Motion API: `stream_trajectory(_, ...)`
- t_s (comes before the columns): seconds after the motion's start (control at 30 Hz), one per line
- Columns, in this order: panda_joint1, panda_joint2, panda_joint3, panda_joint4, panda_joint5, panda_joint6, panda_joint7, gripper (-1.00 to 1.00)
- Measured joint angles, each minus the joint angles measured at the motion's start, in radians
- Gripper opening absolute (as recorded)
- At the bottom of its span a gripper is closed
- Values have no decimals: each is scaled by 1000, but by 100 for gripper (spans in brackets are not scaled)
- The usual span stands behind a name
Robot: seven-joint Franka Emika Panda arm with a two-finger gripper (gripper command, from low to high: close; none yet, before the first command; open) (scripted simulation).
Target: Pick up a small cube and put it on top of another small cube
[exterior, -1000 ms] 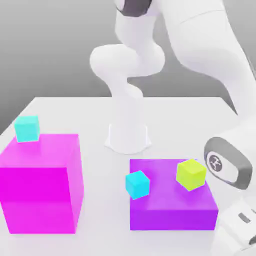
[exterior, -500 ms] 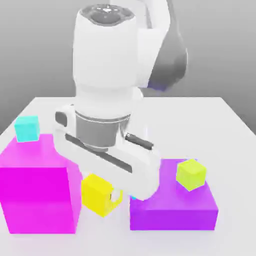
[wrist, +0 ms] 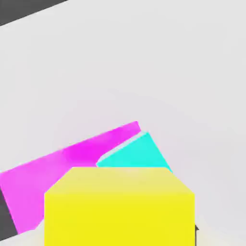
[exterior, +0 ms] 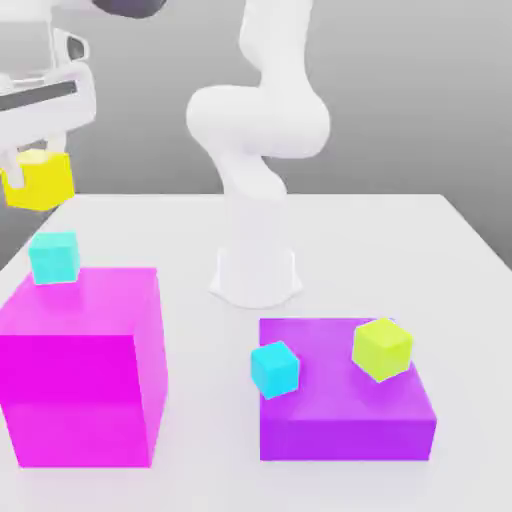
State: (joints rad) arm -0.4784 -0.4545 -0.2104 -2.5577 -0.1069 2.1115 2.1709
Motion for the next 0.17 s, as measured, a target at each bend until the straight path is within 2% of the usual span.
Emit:
stream_trajectory(0.03,-2,15,-4,-26,-1,41,2,-100)
stream_trajectory(0.07,-4,23,-7,-42,-2,66,2,100)
stream_trajectory(0.17,-4,23,-7,-42,-2,66,2,100)
